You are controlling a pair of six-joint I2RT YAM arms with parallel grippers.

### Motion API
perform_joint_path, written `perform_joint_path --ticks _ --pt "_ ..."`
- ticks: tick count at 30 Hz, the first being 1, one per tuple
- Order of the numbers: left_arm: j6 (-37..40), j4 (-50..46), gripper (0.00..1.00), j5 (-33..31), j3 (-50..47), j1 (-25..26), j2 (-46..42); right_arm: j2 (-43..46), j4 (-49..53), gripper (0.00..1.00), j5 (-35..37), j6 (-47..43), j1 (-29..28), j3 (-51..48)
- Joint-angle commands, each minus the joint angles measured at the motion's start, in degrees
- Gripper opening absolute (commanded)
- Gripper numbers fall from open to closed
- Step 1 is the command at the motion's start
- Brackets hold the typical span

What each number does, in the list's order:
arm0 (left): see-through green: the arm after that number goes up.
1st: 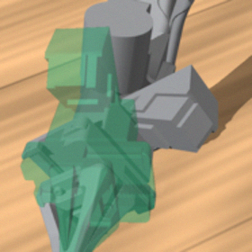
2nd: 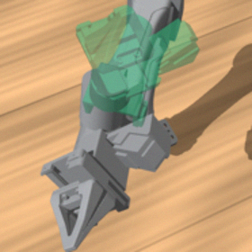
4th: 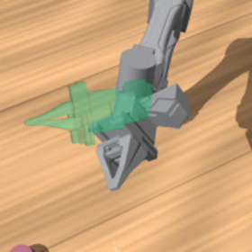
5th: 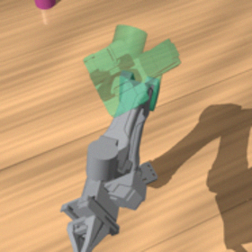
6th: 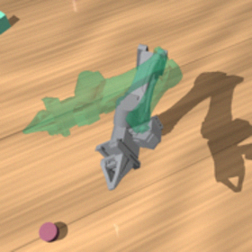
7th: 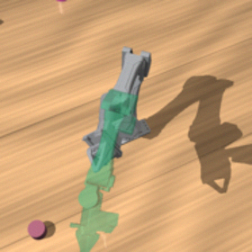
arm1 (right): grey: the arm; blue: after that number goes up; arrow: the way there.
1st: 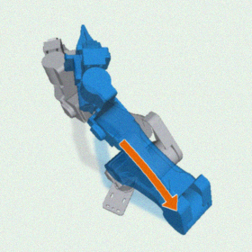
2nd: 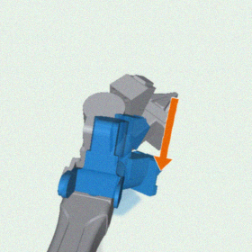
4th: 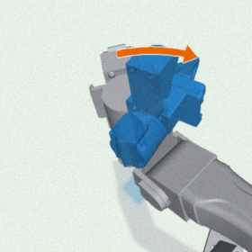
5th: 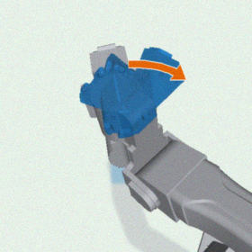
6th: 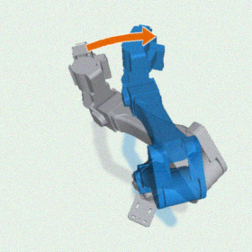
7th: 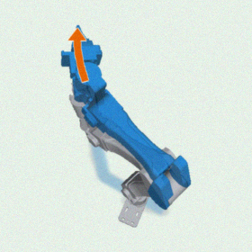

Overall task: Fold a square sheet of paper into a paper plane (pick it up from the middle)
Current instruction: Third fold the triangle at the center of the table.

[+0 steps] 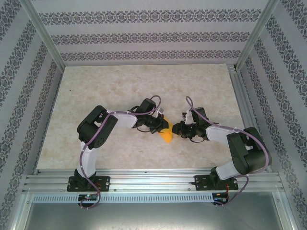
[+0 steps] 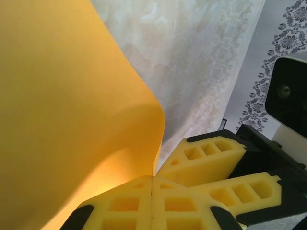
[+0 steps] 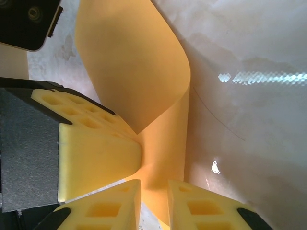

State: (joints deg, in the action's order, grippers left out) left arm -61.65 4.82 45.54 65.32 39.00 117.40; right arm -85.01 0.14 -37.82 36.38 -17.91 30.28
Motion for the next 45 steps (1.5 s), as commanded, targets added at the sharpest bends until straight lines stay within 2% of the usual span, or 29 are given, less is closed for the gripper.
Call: perform_joint_path --ticks 1,11,25,32,37,45 --pt "5.9 -4.8 0.03 -0.9 1.6 -0.8 -3.0 1.9 1.3 0.23 -0.1 -0.9 -0.3 1.8" --pt "12.3 -8.9 0.03 2.4 2.8 -3.6 -3.2 1.7 3.8 0.25 -1.1 -2.0 -1.1 3.3" --pt "26.3 -23.2 0.05 2.4 8.7 -5.8 -0.1 -1.7 4.8 0.20 -0.3 -1.8 -4.9 6.7" --pt "23.4 -19.4 0.06 3.7 6.3 -5.7 0.1 -1.7 6.6 0.20 1.0 -2.1 -5.1 7.3" --pt "22.7 -17.9 0.07 3.8 4.7 -5.4 -0.4 -1.4 12.0 0.21 1.9 -5.1 -5.3 9.2" --pt "21.1 -16.6 0.07 0.1 2.7 -3.9 -1.4 -0.6 15.3 0.22 1.1 -6.8 -6.4 10.7"
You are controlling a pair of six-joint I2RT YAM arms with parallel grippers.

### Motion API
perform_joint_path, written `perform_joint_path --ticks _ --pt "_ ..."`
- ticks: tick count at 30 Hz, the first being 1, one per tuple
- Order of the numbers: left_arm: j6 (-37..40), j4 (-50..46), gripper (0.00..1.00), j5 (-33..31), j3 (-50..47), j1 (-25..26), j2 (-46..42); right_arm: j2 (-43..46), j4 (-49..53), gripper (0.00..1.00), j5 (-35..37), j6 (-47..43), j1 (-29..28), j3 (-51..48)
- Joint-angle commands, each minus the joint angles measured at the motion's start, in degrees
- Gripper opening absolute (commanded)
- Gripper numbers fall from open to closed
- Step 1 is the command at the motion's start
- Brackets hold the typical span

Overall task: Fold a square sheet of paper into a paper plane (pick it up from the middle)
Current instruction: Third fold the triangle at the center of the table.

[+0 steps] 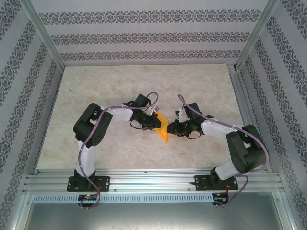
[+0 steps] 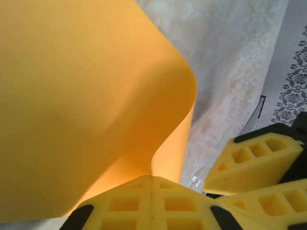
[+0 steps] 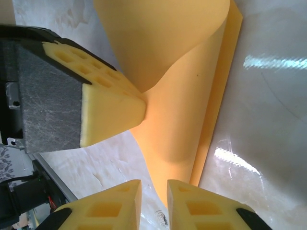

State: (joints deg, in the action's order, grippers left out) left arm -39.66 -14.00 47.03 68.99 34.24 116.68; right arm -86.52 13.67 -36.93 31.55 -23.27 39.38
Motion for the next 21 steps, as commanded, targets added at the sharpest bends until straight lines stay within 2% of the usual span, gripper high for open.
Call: perform_joint_path --ticks 1,11,21 --pt "-1.0 2.5 0.07 -1.9 -1.3 0.9 -0.9 0.8 1.7 0.22 0.3 -1.9 -1.2 1.7" --pt "2.7 -1.6 0.07 -6.0 -0.5 1.0 -1.1 -1.2 0.0 0.22 0.6 -1.1 -2.7 1.7" --pt "3.9 -2.5 0.07 -5.1 1.0 1.0 0.3 -4.2 -2.7 0.21 1.3 0.9 -4.0 1.1"
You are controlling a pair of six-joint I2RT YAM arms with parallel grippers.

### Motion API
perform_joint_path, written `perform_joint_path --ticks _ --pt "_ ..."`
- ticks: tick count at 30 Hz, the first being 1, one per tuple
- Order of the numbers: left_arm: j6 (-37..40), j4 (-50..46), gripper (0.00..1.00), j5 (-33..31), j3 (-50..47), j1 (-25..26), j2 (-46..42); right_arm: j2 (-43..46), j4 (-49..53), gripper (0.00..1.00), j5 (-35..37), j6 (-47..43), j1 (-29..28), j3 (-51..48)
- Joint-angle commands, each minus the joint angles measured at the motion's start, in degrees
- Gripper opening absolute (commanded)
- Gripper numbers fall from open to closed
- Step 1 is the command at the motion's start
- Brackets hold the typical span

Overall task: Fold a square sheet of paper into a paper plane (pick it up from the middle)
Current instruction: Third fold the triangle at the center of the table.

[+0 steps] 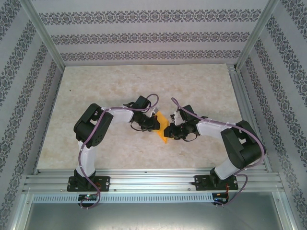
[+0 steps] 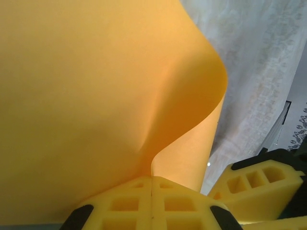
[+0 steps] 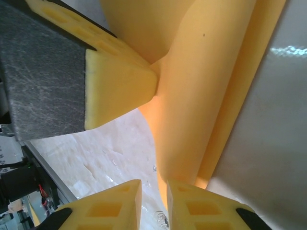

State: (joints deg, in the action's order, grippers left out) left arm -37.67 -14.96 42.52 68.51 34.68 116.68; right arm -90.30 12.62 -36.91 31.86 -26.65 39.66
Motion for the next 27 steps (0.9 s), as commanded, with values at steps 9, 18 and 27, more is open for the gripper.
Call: perform_joint_path --ticks 9,18,27 --pt "2.2 -2.2 0.07 -0.8 1.4 0.6 0.6 -1.2 1.7 0.21 3.5 -1.0 -0.7 1.0" --pt "3.0 -3.3 0.07 -1.5 1.7 0.6 0.7 -0.1 2.7 0.21 4.1 -1.0 -0.9 1.8" --pt "2.4 -2.3 0.07 -1.4 1.0 0.6 0.7 2.9 -0.5 0.16 1.5 1.6 -1.8 2.1"
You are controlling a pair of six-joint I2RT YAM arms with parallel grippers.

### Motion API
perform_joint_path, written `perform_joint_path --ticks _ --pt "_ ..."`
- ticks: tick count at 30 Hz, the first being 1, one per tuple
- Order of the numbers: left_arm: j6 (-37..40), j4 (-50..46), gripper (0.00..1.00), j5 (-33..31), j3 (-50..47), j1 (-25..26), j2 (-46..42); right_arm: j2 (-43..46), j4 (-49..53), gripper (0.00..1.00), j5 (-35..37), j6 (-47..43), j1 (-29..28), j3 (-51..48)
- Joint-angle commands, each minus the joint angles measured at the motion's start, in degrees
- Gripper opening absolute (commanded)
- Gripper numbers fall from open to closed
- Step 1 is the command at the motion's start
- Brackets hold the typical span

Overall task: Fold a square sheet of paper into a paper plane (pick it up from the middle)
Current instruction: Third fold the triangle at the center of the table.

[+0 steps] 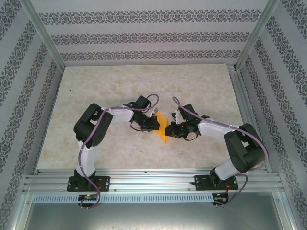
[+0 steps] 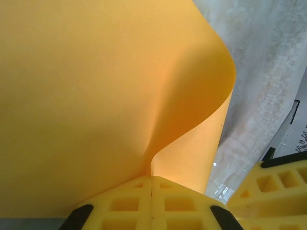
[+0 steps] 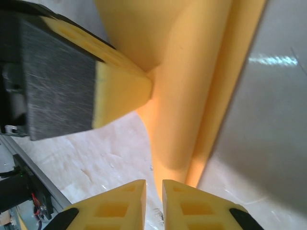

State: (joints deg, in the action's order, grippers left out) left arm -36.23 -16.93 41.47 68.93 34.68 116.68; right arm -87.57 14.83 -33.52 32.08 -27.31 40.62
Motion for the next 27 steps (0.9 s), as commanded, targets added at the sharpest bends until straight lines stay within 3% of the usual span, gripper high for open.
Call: perform_joint_path --ticks 1,11,27 --pt "0.8 -0.1 0.07 -0.2 0.5 0.6 0.9 -0.4 -3.4 0.16 -2.2 1.6 -1.6 1.1" --pt "1.5 -1.5 0.07 -0.5 1.5 0.6 1.2 -6.8 -6.1 0.15 -2.1 1.9 -2.2 -0.3" --pt "1.9 -2.4 0.07 -1.0 2.6 0.6 2.0 -7.5 -4.8 0.16 0.0 1.2 -2.0 -1.2"
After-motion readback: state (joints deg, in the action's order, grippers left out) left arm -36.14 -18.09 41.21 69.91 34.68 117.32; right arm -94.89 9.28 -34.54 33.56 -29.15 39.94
